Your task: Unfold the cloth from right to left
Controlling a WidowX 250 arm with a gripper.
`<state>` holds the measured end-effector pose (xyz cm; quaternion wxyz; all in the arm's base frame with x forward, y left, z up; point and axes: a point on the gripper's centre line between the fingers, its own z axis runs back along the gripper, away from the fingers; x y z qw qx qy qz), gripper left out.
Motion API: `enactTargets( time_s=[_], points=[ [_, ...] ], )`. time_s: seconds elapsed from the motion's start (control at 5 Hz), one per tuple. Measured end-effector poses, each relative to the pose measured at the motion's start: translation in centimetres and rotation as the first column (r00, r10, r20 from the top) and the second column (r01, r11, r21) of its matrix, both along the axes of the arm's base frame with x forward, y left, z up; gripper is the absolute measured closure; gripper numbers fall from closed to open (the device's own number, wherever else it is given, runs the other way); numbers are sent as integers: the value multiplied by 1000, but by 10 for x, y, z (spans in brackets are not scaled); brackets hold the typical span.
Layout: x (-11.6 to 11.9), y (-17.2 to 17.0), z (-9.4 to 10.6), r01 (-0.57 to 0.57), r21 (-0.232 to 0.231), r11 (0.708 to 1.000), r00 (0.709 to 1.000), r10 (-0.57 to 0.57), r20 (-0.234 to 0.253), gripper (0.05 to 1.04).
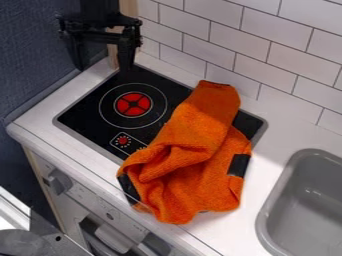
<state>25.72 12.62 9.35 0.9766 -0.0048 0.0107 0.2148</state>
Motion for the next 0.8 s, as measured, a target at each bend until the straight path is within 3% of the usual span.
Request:
enactTargets(
  time_s=[0.4, 0.6, 0.8],
  points=[
    [-21, -24, -7, 32, -41, 999, 996, -36, -80, 83],
    [-37, -54, -5, 74, -46, 996, 992, -78, -97, 83],
    [-36, -85, -12, 152, -66, 986, 982, -158, -104, 83]
  ],
)
